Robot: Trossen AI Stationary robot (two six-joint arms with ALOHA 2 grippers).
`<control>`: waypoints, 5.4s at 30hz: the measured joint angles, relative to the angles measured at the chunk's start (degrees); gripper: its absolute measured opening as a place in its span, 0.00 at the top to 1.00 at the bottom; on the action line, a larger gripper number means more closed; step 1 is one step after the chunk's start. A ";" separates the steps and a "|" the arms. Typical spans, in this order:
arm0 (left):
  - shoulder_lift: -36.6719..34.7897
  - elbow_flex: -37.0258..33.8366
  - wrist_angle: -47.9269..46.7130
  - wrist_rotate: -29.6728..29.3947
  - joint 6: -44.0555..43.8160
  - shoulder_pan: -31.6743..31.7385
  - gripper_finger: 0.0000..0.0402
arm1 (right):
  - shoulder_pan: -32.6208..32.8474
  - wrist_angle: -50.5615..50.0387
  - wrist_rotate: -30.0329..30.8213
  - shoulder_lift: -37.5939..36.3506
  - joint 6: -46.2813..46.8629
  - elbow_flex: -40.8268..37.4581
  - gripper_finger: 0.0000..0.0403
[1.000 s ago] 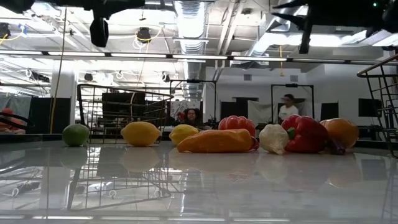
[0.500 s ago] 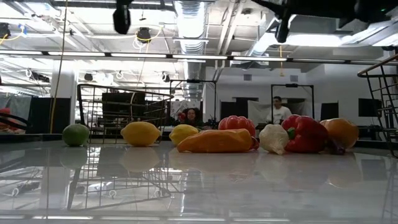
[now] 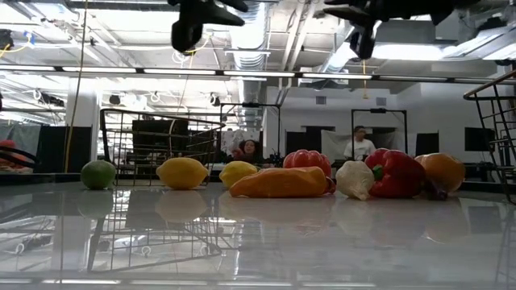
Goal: Sort produce into baskets
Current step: Put the orange chili pepper into the top wire basket
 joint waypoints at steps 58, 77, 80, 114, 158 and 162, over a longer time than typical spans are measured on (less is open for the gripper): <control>27.90 20.42 -12.50 -6.84 -10.17 -7.61 0.65 | 5.08 -24.05 10.62 -15.39 -9.94 3.22 0.74; 42.72 40.15 -34.11 -10.14 -4.40 -9.34 0.62 | 6.87 -26.50 10.56 -16.84 -11.43 3.22 0.74; 42.81 40.15 -35.33 -12.74 -1.98 -9.25 0.58 | 6.75 -26.78 10.56 -16.94 -11.52 3.22 0.74; 42.73 20.09 -17.17 -9.96 6.98 -5.22 0.59 | 6.75 -26.95 10.97 -16.76 -13.42 3.22 0.74; 2.39 9.74 -44.41 -24.10 -10.25 4.03 0.78 | 6.77 -23.38 12.22 -12.76 -10.97 3.22 0.74; -4.39 2.43 -47.54 -20.52 -17.20 6.79 0.78 | 6.78 -23.08 12.26 -11.54 -10.84 3.22 0.74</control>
